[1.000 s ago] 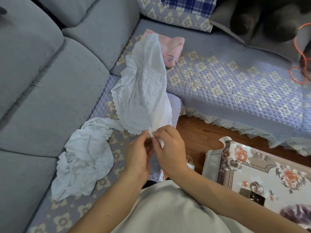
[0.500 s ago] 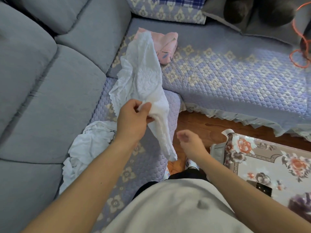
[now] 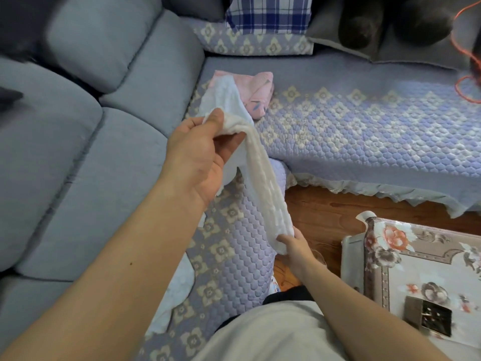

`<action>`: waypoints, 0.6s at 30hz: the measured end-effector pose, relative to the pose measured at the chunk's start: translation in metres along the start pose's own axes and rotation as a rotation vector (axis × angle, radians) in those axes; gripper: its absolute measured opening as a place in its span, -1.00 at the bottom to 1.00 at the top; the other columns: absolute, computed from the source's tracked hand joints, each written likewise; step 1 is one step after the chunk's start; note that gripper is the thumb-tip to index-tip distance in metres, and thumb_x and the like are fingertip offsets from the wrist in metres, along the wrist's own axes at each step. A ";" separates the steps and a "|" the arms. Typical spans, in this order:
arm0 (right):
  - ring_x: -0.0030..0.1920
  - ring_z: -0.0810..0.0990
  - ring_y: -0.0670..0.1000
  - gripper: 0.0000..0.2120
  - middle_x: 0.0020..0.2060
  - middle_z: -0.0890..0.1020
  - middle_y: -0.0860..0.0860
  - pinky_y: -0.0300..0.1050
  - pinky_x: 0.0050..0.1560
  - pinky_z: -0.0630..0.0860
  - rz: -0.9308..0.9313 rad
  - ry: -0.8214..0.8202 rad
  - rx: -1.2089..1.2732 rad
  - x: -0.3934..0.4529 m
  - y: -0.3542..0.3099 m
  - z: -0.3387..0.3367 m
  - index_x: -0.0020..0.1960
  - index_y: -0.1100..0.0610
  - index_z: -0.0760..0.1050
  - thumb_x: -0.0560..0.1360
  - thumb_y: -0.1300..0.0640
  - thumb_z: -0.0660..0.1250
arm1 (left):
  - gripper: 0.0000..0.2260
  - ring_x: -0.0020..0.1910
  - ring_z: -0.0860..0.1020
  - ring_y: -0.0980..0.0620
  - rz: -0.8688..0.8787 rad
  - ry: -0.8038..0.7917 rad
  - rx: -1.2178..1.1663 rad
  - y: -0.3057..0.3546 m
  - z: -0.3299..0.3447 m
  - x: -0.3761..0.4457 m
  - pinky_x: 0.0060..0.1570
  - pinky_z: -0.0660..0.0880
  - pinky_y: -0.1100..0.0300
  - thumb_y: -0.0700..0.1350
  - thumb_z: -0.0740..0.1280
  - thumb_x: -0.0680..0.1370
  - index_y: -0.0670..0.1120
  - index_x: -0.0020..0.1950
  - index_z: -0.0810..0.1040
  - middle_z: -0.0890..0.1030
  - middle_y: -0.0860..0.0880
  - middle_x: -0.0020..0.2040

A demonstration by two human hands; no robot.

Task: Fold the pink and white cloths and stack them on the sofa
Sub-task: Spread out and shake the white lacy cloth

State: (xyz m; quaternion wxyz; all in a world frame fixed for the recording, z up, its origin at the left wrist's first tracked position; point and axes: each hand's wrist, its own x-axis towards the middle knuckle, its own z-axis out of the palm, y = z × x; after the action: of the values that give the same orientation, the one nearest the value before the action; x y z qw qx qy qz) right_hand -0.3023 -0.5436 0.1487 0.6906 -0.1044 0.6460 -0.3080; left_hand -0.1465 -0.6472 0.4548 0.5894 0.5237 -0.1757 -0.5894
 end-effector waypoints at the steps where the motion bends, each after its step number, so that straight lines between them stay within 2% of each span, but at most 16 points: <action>1: 0.12 0.60 0.15 -0.57 0.15 0.60 0.05 0.23 0.16 0.59 -0.040 0.087 -0.070 0.001 -0.002 0.008 0.35 -0.01 0.45 0.49 0.13 0.37 | -0.89 -0.02 0.67 -0.13 0.006 -0.003 0.000 0.002 0.001 0.000 -0.10 0.66 0.09 -0.26 0.32 0.62 -0.25 0.11 0.48 0.62 -0.25 0.03; 3: 0.02 0.59 0.12 -0.68 0.06 0.60 0.06 0.11 0.05 0.61 -0.079 0.352 -0.225 0.004 -0.008 0.016 0.25 0.07 0.48 0.53 0.02 0.37 | -0.94 -0.03 0.66 -0.12 0.020 -0.004 0.014 0.006 -0.001 0.001 -0.10 0.66 0.08 -0.26 0.32 0.62 -0.23 0.00 0.46 0.62 -0.22 -0.02; 4: 0.00 0.58 0.12 -0.72 0.04 0.59 0.07 0.08 0.01 0.59 -0.068 0.431 -0.301 0.004 -0.013 0.018 0.22 0.10 0.48 0.55 0.03 0.34 | -0.92 -0.06 0.67 -0.11 0.030 0.001 0.015 0.010 -0.004 0.003 -0.11 0.66 0.08 -0.26 0.32 0.62 -0.22 -0.04 0.45 0.63 -0.21 -0.04; 6: -0.01 0.56 0.14 -0.77 0.04 0.56 0.10 0.06 -0.02 0.58 -0.058 0.486 -0.493 0.006 -0.020 0.011 0.20 0.13 0.48 0.56 0.14 0.28 | -0.94 -0.11 0.69 -0.08 0.057 0.019 -0.016 0.020 -0.015 0.010 -0.15 0.65 0.10 -0.26 0.32 0.62 -0.21 -0.02 0.46 0.65 -0.18 -0.08; 9: -0.09 0.56 0.11 -0.79 -0.01 0.56 0.09 -0.05 -0.18 0.52 -0.129 0.539 -0.767 0.005 -0.028 -0.008 0.14 0.11 0.53 0.51 0.23 0.33 | -0.90 -0.10 0.71 -0.09 0.105 0.080 -0.069 0.038 -0.042 0.031 -0.18 0.64 0.11 -0.25 0.32 0.62 -0.23 0.11 0.48 0.67 -0.18 -0.08; 12: -0.18 0.58 0.09 -0.83 -0.12 0.59 0.09 -0.10 -0.27 0.49 -0.107 0.609 -0.705 -0.001 -0.045 -0.035 0.12 0.12 0.58 0.53 0.15 0.39 | -0.96 -0.07 0.69 -0.05 0.155 0.204 -0.040 0.043 -0.087 0.058 -0.21 0.64 0.12 -0.26 0.29 0.64 -0.21 0.08 0.49 0.64 -0.16 0.02; 14: -0.25 0.55 0.08 -0.83 -0.19 0.61 0.10 -0.11 -0.25 0.47 -0.088 0.649 -0.622 -0.004 -0.066 -0.056 0.07 0.14 0.61 0.53 0.09 0.41 | -0.94 0.08 0.65 -0.05 0.084 0.313 -0.042 0.034 -0.129 0.072 -0.23 0.63 0.15 -0.25 0.25 0.66 -0.16 0.04 0.51 0.62 -0.15 0.13; 15: -0.23 0.57 0.10 -0.86 -0.22 0.63 0.10 -0.11 -0.20 0.49 -0.105 0.649 -0.627 -0.005 -0.079 -0.065 0.01 0.15 0.62 0.52 0.09 0.41 | -0.91 0.22 0.60 -0.08 0.019 0.358 -0.039 0.025 -0.156 0.075 -0.15 0.63 0.15 -0.24 0.22 0.67 -0.16 0.04 0.51 0.59 -0.15 0.20; 17: -0.12 0.61 0.18 -0.93 -0.22 0.65 0.10 -0.09 -0.11 0.51 -0.211 0.647 -0.708 -0.010 -0.105 -0.075 -0.10 0.12 0.62 0.49 0.13 0.40 | -0.82 0.39 0.47 -0.12 -0.126 0.452 0.051 -0.002 -0.209 0.070 0.11 0.57 0.09 -0.21 0.15 0.70 -0.24 0.20 0.50 0.49 -0.19 0.38; 18: -0.09 0.61 0.20 -0.96 -0.22 0.64 0.11 -0.10 -0.12 0.49 -0.282 0.614 -0.757 -0.014 -0.117 -0.076 -0.16 0.10 0.60 0.47 0.17 0.40 | -0.73 0.40 0.45 -0.14 -0.197 0.500 0.111 -0.020 -0.235 0.062 0.14 0.57 0.09 -0.20 0.13 0.71 -0.29 0.35 0.43 0.44 -0.21 0.44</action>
State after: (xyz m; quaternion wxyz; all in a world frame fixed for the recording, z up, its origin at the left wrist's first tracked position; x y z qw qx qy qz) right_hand -0.4082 -0.6089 0.2125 0.3344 -0.3381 0.8652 -0.1589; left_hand 0.0521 -0.6005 0.3214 0.5247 0.6991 -0.0051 -0.4857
